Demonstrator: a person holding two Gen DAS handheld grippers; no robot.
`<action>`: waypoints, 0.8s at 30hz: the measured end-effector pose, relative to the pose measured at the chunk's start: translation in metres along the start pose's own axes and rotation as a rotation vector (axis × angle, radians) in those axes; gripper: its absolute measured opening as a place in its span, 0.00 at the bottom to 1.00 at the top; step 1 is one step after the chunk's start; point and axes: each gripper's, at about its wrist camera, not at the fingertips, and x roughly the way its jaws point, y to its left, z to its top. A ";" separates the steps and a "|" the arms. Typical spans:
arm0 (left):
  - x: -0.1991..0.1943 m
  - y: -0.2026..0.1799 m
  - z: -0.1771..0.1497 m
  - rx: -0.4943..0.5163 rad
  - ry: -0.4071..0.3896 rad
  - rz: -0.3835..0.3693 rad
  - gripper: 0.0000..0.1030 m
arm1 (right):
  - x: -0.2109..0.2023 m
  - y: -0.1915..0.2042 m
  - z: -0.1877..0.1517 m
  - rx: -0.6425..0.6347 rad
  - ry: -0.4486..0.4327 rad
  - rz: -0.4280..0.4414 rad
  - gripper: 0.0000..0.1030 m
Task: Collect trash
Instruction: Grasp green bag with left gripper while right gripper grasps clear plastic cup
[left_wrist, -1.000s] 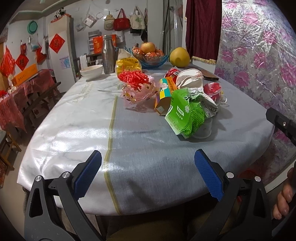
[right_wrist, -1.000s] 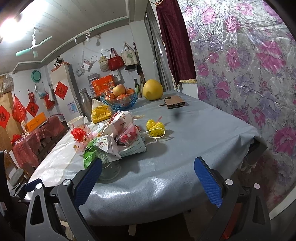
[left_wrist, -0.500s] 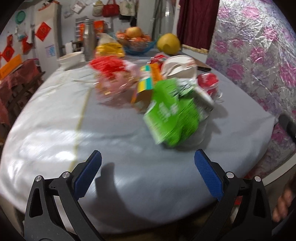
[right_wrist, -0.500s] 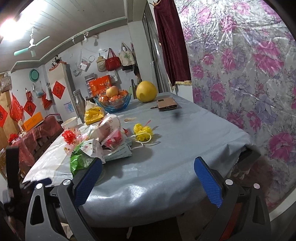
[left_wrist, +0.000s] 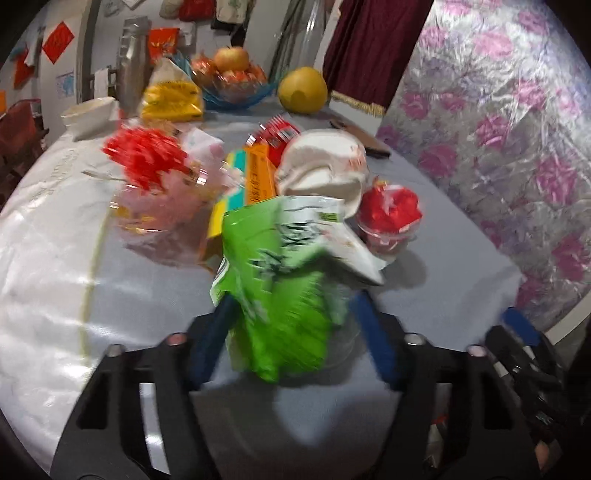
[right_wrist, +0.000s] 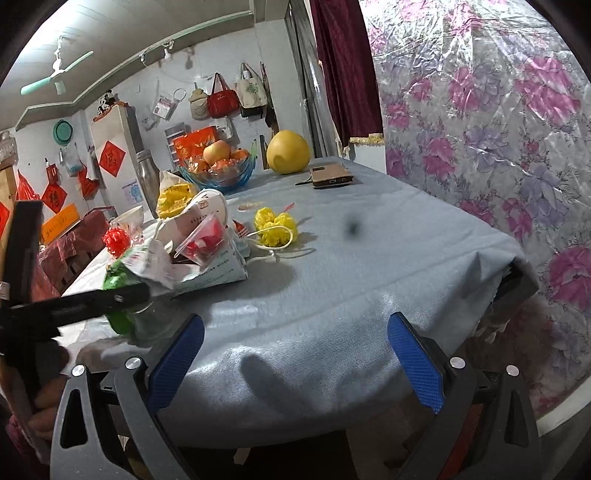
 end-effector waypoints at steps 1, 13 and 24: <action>-0.010 0.005 -0.002 -0.008 -0.021 0.007 0.57 | 0.000 0.003 0.000 -0.008 0.000 0.007 0.95; -0.044 0.040 -0.003 -0.105 -0.046 -0.009 0.50 | 0.020 0.085 0.003 -0.184 0.061 0.155 0.95; -0.049 0.060 0.001 -0.155 -0.073 0.022 0.76 | 0.074 0.133 0.003 -0.280 0.170 0.166 0.86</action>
